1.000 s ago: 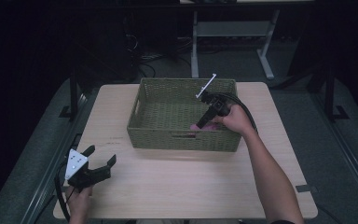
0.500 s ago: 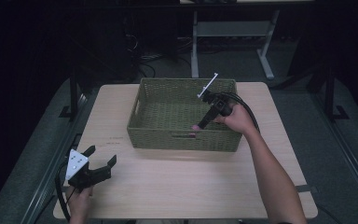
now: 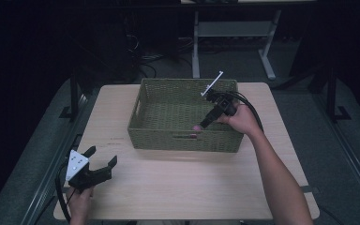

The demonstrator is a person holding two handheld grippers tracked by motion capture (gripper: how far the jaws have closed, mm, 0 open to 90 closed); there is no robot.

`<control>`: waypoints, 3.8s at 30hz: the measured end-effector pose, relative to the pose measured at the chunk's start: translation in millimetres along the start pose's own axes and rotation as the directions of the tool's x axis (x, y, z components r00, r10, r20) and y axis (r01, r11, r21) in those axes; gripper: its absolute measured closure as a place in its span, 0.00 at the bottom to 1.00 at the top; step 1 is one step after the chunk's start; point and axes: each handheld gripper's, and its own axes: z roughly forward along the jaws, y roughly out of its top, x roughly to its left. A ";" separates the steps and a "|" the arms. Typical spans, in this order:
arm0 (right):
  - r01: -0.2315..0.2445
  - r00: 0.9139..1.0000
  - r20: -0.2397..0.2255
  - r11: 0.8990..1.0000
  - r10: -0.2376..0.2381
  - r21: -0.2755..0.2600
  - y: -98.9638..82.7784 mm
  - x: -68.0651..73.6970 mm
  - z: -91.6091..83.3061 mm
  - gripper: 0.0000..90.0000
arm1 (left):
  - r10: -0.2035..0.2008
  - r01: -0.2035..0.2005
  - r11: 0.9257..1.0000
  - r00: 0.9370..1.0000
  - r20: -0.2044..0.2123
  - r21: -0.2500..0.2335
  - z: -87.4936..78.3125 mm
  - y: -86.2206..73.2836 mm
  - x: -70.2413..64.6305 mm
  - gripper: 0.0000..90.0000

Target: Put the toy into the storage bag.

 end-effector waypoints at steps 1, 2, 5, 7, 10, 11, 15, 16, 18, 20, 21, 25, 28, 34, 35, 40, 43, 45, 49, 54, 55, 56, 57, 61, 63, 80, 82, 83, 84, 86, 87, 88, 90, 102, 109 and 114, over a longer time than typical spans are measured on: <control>-0.003 1.000 0.002 1.000 0.003 -0.003 -1.1 0.0 -0.8 0.47 | 0.000 0.000 1.000 1.000 0.000 0.000 0.0 0.0 -0.2 0.14; -0.006 1.000 0.000 1.000 0.006 -0.007 -2.4 -0.2 -1.5 0.47 | 0.001 -0.001 1.000 1.000 0.000 0.000 0.0 0.0 -0.4 0.14; -0.013 1.000 0.003 1.000 0.013 -0.013 -6.4 -0.4 -3.8 0.46 | -0.001 0.001 1.000 1.000 0.003 -0.001 0.5 0.1 -1.0 0.14; -0.015 1.000 0.001 1.000 0.015 -0.019 -8.7 0.1 -6.0 0.46 | 0.001 -0.001 1.000 1.000 0.004 0.000 0.7 0.1 -1.0 0.14; -0.018 1.000 0.003 0.999 0.018 -0.028 -11.5 1.1 -9.7 0.45 | 0.001 -0.001 1.000 1.000 0.006 0.000 0.5 0.2 -1.2 0.14; -0.016 1.000 0.006 0.999 0.016 -0.028 -12.2 1.5 -11.0 0.45 | 0.000 0.000 1.000 1.000 0.005 0.000 0.4 0.2 -1.2 0.14; -0.012 1.000 0.012 0.999 0.013 -0.044 -14.0 5.0 -17.6 0.43 | 0.001 -0.001 1.000 1.000 0.005 0.000 0.4 0.3 -1.3 0.14; -0.011 1.000 0.008 0.999 0.012 -0.048 -14.2 6.1 -19.2 0.42 | 0.001 -0.001 1.000 1.000 0.005 0.001 0.5 0.3 -1.3 0.14; -0.005 1.000 0.009 0.999 0.005 -0.054 -14.7 8.7 -22.2 0.42 | 0.002 -0.002 1.000 1.000 0.005 0.001 0.5 0.3 -1.3 0.14; -0.002 1.000 0.009 0.998 0.003 -0.058 -15.4 10.5 -24.7 0.41 | 0.003 -0.003 1.000 1.000 0.005 -0.001 0.2 0.3 -1.2 0.14; -0.005 1.000 0.009 0.998 0.005 -0.058 -15.8 11.6 -25.8 0.41 | 0.003 -0.003 1.000 1.000 0.004 0.000 0.0 0.4 -1.2 0.14; 0.005 1.000 0.016 0.998 -0.004 -0.063 -17.4 15.0 -29.4 0.40 | 0.004 -0.004 1.000 1.000 0.004 -0.001 -0.4 0.4 -1.1 0.14; 0.012 1.000 0.019 0.998 -0.011 -0.066 -18.5 18.1 -32.3 0.40 | 0.005 -0.005 1.000 1.000 0.005 0.000 -0.4 0.5 -1.2 0.14; 0.016 1.000 0.018 0.996 -0.014 -0.082 -22.8 22.1 -37.0 0.40 | 0.006 -0.006 1.000 1.000 0.006 0.000 -0.1 0.5 -1.5 0.14; 0.017 1.000 0.025 0.996 -0.015 -0.085 -24.3 22.9 -37.8 0.40 | 0.006 -0.006 1.000 1.000 0.006 0.000 0.0 0.5 -1.6 0.14; 0.010 1.000 0.019 0.995 -0.009 -0.103 -31.3 22.7 -39.2 0.40 | 0.009 -0.009 1.000 1.000 0.006 0.002 -0.2 0.5 -1.9 0.14; 0.010 1.000 0.017 0.994 -0.008 -0.106 -34.8 23.8 -40.6 0.39 | 0.009 -0.009 1.000 1.000 0.006 0.002 -0.2 0.5 -1.9 0.14; 0.012 1.000 0.017 0.993 -0.010 -0.118 -37.4 26.2 -43.5 0.39 | 0.008 -0.008 1.000 1.000 0.005 0.001 -0.2 0.5 -2.0 0.14; 0.019 1.000 0.021 0.992 -0.016 -0.128 -42.4 31.0 -49.1 0.39 | 0.010 -0.010 1.000 1.000 0.008 0.002 0.0 0.6 -2.3 0.14; 0.029 0.999 0.026 0.990 -0.025 -0.138 -51.1 37.9 -54.3 0.39 | 0.012 -0.012 1.000 1.000 0.009 0.002 0.2 0.6 -3.1 0.14; 0.031 0.999 0.028 0.990 -0.028 -0.141 -53.7 40.1 -55.6 0.38 | 0.013 -0.013 1.000 1.000 0.008 0.002 0.2 0.6 -3.2 0.14; 0.034 0.999 0.029 0.989 -0.030 -0.142 -55.1 41.6 -56.4 0.38 | 0.013 -0.013 1.000 1.000 0.008 0.003 0.3 0.6 -3.3 0.14; 0.039 0.999 0.033 0.989 -0.034 -0.146 -57.1 43.4 -57.6 0.38 | 0.013 -0.013 1.000 1.000 0.008 0.004 0.3 0.7 -3.4 0.14; 0.050 0.998 0.036 0.986 -0.045 -0.158 -64.7 49.7 -61.1 0.38 | 0.014 -0.014 1.000 1.000 0.008 0.004 0.2 0.6 -3.9 0.14; 0.051 0.998 0.035 0.986 -0.046 -0.157 -68.5 52.3 -62.2 0.38 | 0.014 -0.014 1.000 1.000 0.007 0.004 0.1 0.6 -4.3 0.14; 0.057 0.998 0.033 0.982 -0.051 -0.181 -103.0 66.9 -64.0 0.38 | 0.012 -0.012 1.000 1.000 -0.002 0.005 -0.9 0.1 -3.7 0.14; 0.060 0.998 0.035 0.981 -0.054 -0.184 -106.5 68.4 -63.5 0.38 | 0.011 -0.011 1.000 1.000 -0.002 0.005 -0.9 0.0 -3.5 0.14; 0.055 0.998 0.031 0.981 -0.050 -0.184 -108.2 69.2 -63.4 0.38 | 0.012 -0.012 1.000 1.000 -0.002 0.006 -0.9 0.0 -3.5 0.14; 0.056 0.998 0.030 0.981 -0.051 -0.184 -109.7 69.9 -63.2 0.38 | 0.012 -0.012 1.000 1.000 -0.002 0.006 -0.8 0.1 -3.8 0.14; 0.061 0.998 0.031 0.980 -0.056 -0.188 -112.8 71.2 -62.3 0.38 | 0.014 -0.014 1.000 1.000 -0.002 0.007 -0.8 0.1 -4.3 0.14; 0.059 0.998 0.031 0.980 -0.054 -0.189 -114.4 72.0 -61.9 0.38 | 0.014 -0.014 1.000 1.000 0.000 0.007 -0.8 0.1 -4.5 0.14; 0.059 0.998 0.032 0.980 -0.054 -0.192 -116.1 72.2 -61.5 0.38 | 0.016 -0.016 1.000 1.000 0.001 0.007 -0.6 0.1 -4.6 0.14; 0.052 0.999 0.023 0.979 -0.048 -0.196 -119.6 73.5 -60.7 0.38 | 0.018 -0.018 1.000 1.000 -0.002 0.008 -0.6 0.1 -4.8 0.14; 0.030 0.999 0.021 0.980 -0.026 -0.198 -142.2 75.7 -51.5 0.37 | 0.017 -0.017 1.000 1.000 -0.003 0.008 -0.6 -0.1 -5.3 0.14; 0.025 1.000 0.016 0.981 -0.022 -0.193 -150.2 77.4 -45.4 0.37 | 0.018 -0.018 1.000 1.000 -0.003 0.007 -0.8 -0.1 -5.6 0.14; 0.014 1.000 0.016 0.983 -0.011 -0.184 -159.2 76.7 -38.0 0.37 | 0.018 -0.018 1.000 1.000 -0.003 0.007 -0.7 -0.1 -5.9 0.14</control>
